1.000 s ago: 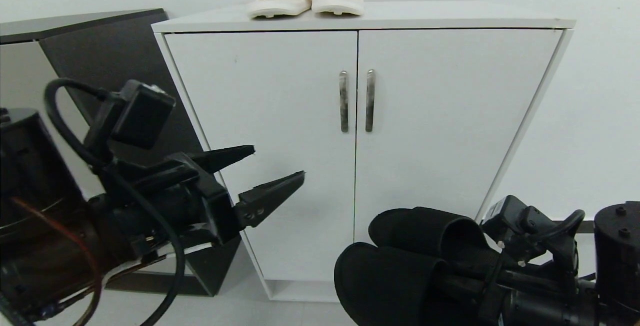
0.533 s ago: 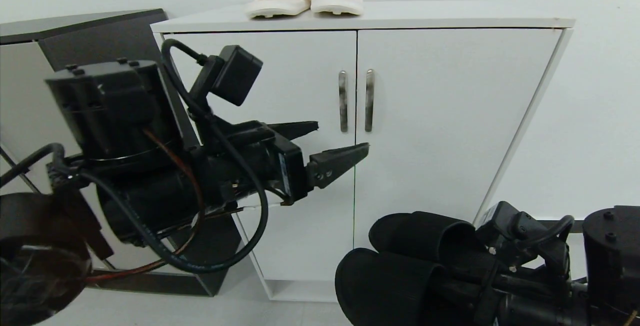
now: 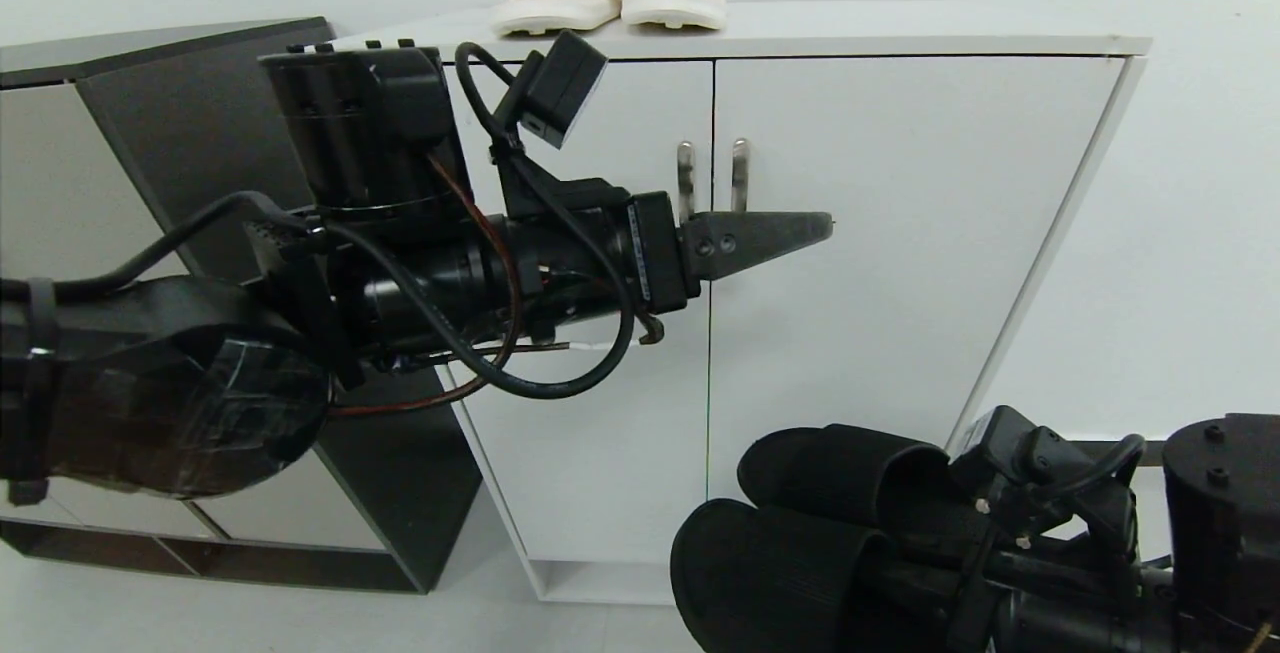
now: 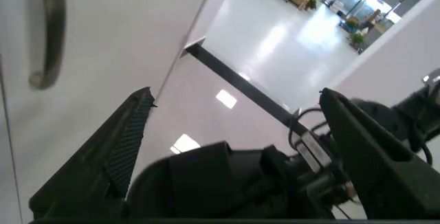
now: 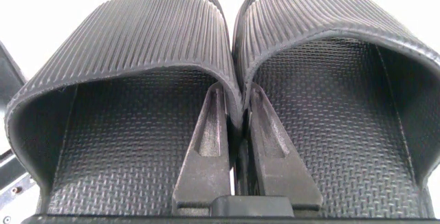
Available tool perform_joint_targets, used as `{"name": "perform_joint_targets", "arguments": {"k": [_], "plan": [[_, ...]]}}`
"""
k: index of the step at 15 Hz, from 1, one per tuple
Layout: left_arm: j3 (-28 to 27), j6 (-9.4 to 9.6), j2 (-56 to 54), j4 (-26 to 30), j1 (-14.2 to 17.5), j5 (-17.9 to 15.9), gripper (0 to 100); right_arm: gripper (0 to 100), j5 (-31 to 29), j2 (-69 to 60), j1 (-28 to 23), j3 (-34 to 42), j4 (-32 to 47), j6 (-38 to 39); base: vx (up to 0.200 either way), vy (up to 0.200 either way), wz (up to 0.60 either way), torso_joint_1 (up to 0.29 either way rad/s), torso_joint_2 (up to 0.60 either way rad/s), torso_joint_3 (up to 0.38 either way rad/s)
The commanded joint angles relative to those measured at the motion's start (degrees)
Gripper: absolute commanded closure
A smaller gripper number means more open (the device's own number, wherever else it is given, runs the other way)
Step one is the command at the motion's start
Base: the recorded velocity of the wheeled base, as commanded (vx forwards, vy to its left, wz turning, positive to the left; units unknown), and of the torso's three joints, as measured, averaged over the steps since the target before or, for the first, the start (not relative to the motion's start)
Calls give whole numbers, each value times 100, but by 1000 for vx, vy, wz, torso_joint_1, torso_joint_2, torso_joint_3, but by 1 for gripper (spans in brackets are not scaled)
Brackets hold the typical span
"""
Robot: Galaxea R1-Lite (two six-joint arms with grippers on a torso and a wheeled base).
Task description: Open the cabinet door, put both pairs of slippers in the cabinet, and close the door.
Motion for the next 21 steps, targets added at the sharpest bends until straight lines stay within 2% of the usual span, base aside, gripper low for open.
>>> {"name": "perform_joint_targets", "arguments": {"k": [1,2,4,5,7,16,19,20,21], "plan": [[-198,19,153,31,-2,146,0,100,12,16,2,-3,-3,-1,0,0,0,0,0,0],[-304,46,215,101,-2,357,0,100,12,33,2,-3,-3,-1,0,0,0,0,0,0],[-523,380,338,373,-2,480,0,100,12,86,2,-3,-3,-1,0,0,0,0,0,0],[-734,643,452,628,-11,832,0,100,21,95,2,6,-3,-10,0,0,0,0,0,0],[-954,880,716,681,-11,1315,0,100,21,95,2,15,-3,-10,0,0,0,0,0,0],[-1587,872,1287,646,68,1350,0,100,21,95,2,50,-3,-19,0,0,0,0,0,0],[-1613,863,1305,646,68,1376,0,100,21,95,2,50,-3,-19,0,0,0,0,0,0],[-1613,854,1296,646,68,1376,100,100,21,95,2,50,6,-19,0,0,0,0,0,0],[-1587,845,1270,646,68,1368,100,100,21,95,11,59,6,-19,0,0,0,0,0,0]]}}
